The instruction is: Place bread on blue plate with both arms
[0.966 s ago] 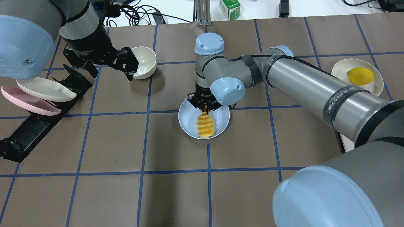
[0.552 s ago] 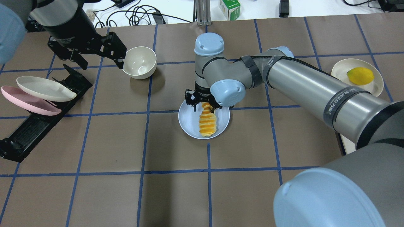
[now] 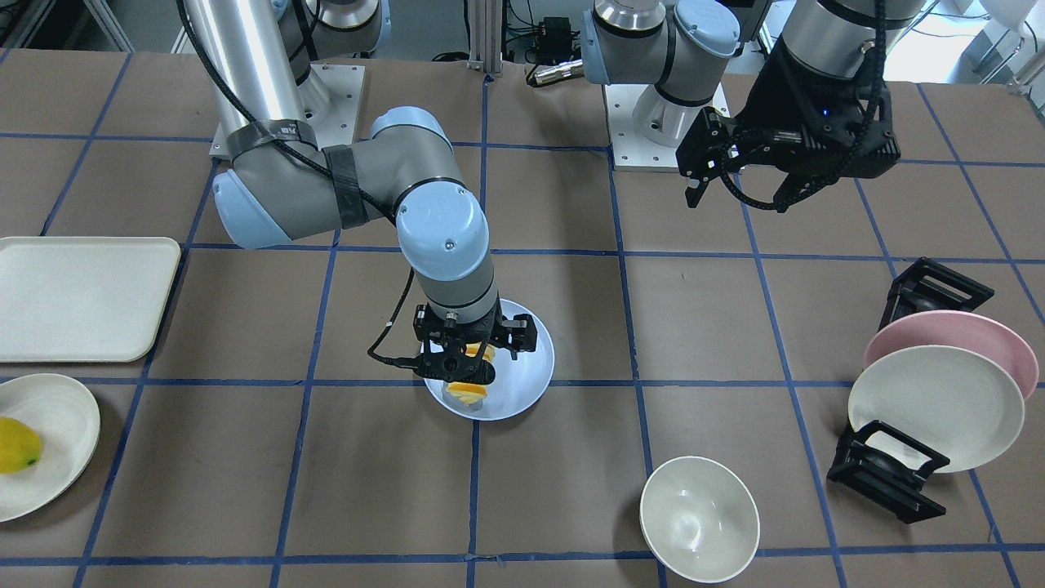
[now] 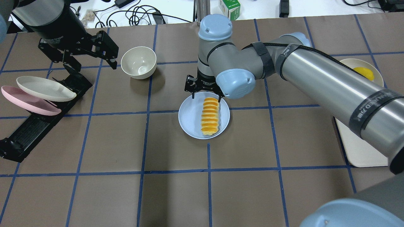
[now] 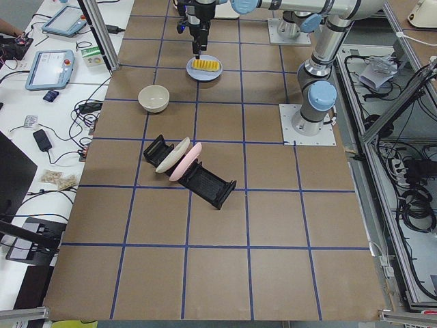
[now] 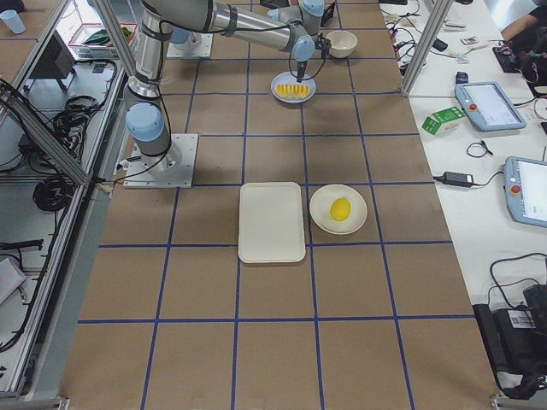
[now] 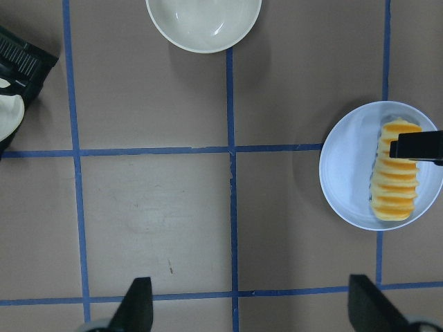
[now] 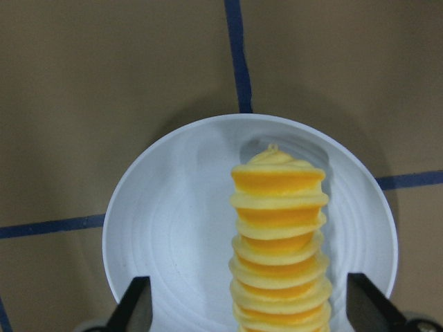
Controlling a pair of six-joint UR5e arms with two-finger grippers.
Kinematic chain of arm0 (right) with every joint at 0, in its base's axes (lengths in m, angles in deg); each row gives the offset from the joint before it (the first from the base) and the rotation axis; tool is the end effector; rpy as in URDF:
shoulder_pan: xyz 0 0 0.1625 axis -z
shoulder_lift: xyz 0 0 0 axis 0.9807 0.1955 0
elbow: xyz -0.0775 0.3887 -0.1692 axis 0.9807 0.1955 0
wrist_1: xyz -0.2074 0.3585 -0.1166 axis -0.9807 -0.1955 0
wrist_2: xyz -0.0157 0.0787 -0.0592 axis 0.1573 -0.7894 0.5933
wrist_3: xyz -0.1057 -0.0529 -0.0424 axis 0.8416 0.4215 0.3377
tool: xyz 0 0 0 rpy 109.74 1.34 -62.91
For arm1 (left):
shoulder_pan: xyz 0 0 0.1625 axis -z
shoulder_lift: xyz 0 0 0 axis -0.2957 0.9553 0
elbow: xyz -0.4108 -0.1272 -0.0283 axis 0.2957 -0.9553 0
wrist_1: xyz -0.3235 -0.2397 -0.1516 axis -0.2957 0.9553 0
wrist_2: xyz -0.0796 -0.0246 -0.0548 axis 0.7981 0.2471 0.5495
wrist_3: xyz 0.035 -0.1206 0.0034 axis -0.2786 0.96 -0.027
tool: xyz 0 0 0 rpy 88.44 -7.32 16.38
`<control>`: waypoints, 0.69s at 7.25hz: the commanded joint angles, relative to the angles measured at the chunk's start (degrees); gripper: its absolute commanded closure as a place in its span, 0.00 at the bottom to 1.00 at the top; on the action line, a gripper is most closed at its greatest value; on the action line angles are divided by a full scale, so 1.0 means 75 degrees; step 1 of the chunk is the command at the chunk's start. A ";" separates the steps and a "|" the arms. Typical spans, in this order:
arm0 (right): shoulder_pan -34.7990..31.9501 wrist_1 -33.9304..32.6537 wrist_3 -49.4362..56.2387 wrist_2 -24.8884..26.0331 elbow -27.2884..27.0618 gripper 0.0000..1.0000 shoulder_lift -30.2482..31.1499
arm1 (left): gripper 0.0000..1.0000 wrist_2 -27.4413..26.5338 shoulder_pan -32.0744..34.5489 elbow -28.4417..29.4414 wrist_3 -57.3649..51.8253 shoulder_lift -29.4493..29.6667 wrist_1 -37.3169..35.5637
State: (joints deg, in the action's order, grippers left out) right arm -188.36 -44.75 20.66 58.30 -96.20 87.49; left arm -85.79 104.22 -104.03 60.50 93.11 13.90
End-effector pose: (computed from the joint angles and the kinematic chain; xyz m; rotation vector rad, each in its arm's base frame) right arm 0.3600 -0.5673 0.2511 0.2440 3.0235 0.0836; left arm -0.1119 -0.5140 0.5049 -0.0148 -3.1021 0.0656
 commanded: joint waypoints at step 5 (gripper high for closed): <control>0.2427 0.2029 0.2144 0.0837 -0.0048 0.00 0.2254 | 0.00 -0.0021 0.0022 -0.0107 0.0006 -0.0066 -0.0017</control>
State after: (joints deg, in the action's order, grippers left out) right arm -173.70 -32.60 33.61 63.13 -96.68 100.87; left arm -85.95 104.38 -104.75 60.52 92.65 13.80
